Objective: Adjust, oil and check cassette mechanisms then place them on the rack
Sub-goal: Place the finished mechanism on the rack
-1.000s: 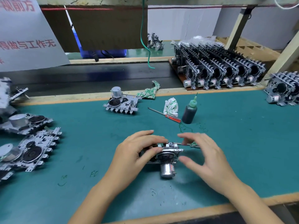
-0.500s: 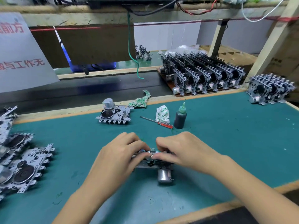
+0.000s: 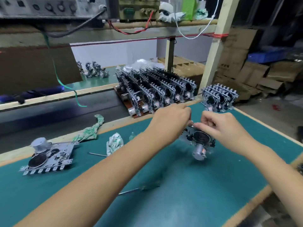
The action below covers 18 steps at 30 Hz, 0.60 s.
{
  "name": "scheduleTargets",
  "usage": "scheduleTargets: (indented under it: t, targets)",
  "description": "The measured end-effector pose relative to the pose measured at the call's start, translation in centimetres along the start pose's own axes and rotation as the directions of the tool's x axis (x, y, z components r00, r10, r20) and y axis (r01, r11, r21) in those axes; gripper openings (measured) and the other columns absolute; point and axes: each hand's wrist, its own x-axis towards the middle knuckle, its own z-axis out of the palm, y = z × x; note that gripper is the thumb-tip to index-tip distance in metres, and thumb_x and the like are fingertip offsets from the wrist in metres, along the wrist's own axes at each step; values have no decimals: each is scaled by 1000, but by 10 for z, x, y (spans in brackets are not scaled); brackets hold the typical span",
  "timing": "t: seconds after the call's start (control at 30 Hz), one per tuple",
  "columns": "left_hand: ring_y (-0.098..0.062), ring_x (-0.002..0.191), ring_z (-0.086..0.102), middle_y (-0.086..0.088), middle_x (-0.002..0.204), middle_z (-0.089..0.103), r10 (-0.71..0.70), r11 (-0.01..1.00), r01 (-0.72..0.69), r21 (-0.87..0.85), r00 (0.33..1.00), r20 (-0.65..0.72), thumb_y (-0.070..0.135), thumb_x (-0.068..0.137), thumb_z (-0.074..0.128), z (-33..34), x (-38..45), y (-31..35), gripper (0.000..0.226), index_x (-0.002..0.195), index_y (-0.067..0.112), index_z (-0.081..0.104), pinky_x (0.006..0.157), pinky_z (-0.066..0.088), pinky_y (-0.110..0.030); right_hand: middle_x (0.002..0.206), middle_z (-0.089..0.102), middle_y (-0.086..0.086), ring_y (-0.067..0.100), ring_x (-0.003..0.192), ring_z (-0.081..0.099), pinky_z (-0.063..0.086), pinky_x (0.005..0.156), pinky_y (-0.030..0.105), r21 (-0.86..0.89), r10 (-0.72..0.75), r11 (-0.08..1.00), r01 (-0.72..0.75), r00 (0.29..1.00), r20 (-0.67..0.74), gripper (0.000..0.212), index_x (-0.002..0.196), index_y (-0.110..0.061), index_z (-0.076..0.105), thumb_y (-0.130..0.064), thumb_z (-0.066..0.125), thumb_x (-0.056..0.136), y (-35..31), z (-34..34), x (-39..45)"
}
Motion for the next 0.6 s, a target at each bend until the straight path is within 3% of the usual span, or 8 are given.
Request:
scheduleTargets:
  t: [0.13,0.3,0.47,0.6]
  targets:
    - [-24,109,55,-4,114,57,-11,998,12,-65,1000,28,31,98,49,29,77,-2,26,114,13,58,80,44,-37,45,34,-9,6,45,34,31,50,15,-65,78,994,-85,992,-99,34,64,-22,40,-31,63,88,55,-4,39]
    - [-27,119,49,-11,133,46,29,999,-21,-43,978,208,15,96,46,60,144,-14,37,132,7,42,93,42,-39,56,43,-3,24,61,45,25,55,35,-135,216,962,-238,963,-158,33,69,-16,41,-32,57,93,108,5,91]
    - [-22,139,30,-8,157,19,55,996,-28,-89,949,311,19,96,52,90,181,-31,65,149,8,16,104,30,-33,74,56,10,32,78,53,37,66,37,-194,290,924,-329,935,-205,29,74,-14,44,-34,54,94,138,10,130]
    - [-26,142,27,-9,160,-1,17,948,117,-297,910,414,15,95,56,112,191,-36,77,152,7,4,112,25,-32,89,64,19,36,88,58,44,70,38,-358,334,851,-384,922,-196,27,88,-9,55,-35,53,94,148,19,147]
